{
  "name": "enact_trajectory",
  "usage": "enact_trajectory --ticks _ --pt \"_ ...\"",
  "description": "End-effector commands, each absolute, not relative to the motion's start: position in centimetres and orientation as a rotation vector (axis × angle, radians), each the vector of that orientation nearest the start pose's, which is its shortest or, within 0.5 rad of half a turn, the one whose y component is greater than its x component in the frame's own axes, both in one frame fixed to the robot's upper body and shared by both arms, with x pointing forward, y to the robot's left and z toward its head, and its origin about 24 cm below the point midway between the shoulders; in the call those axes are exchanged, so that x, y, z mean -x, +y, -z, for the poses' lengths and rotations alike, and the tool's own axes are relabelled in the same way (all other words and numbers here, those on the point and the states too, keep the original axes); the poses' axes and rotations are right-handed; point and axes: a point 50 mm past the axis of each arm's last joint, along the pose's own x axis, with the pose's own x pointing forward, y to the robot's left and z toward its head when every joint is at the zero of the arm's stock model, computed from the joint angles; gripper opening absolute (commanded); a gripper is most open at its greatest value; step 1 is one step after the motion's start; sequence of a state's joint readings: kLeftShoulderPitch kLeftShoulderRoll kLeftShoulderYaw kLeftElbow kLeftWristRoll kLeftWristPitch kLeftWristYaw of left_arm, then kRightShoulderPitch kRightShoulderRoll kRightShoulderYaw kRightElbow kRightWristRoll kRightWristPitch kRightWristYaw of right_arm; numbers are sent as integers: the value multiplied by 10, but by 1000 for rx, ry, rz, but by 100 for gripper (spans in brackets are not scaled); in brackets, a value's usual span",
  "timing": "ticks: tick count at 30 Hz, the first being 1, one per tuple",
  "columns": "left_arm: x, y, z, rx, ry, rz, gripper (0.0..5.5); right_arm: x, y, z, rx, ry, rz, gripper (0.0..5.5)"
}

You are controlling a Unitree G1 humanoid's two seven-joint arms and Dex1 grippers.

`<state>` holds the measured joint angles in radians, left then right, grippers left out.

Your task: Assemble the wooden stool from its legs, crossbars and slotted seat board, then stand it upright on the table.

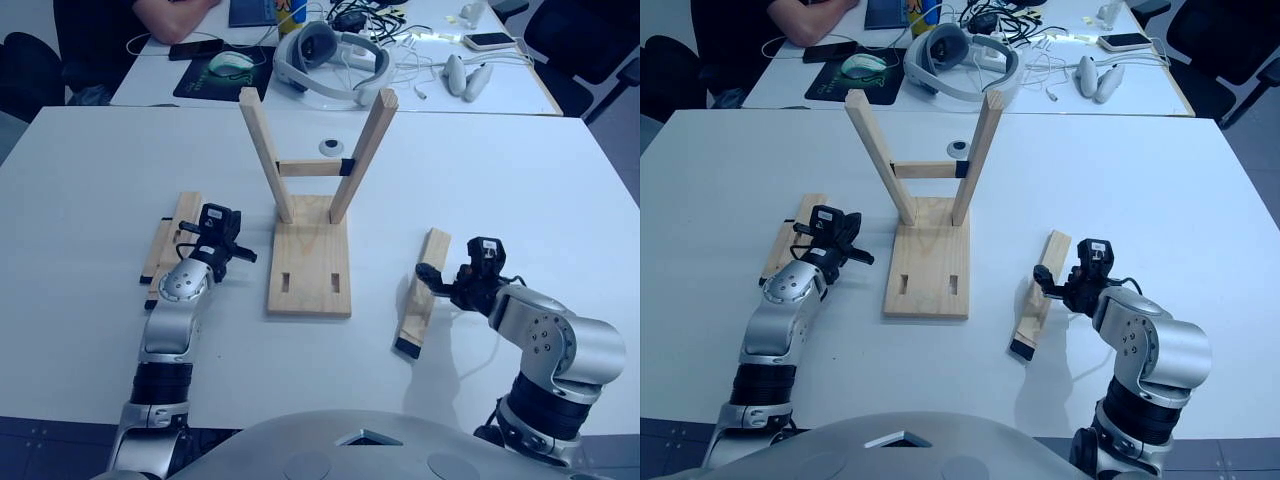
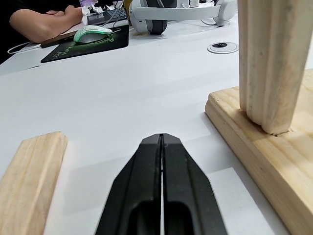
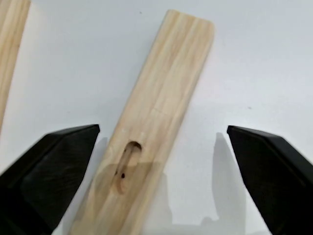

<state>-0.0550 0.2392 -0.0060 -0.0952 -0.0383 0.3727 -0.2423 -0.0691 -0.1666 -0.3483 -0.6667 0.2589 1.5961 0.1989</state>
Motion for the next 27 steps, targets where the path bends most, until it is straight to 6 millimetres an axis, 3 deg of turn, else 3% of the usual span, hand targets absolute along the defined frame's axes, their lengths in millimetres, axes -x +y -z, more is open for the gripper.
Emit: enact_trajectory --ticks 1,8,13,23,27 --pt "-261 181 -47 -174 254 232 0 -202 -202 -80 -175 800 -78 483" --pt "-262 184 -55 -181 231 216 0 -190 -201 -66 -50 908 -147 483" --pt "-264 182 -60 -182 215 218 0 -179 -195 -58 -102 962 -183 402" --pt "-265 176 -62 -182 211 227 0 -200 -198 -56 -35 942 -167 251" --pt "-269 174 -63 -188 204 243 0 -218 -177 -53 -114 895 -191 209"
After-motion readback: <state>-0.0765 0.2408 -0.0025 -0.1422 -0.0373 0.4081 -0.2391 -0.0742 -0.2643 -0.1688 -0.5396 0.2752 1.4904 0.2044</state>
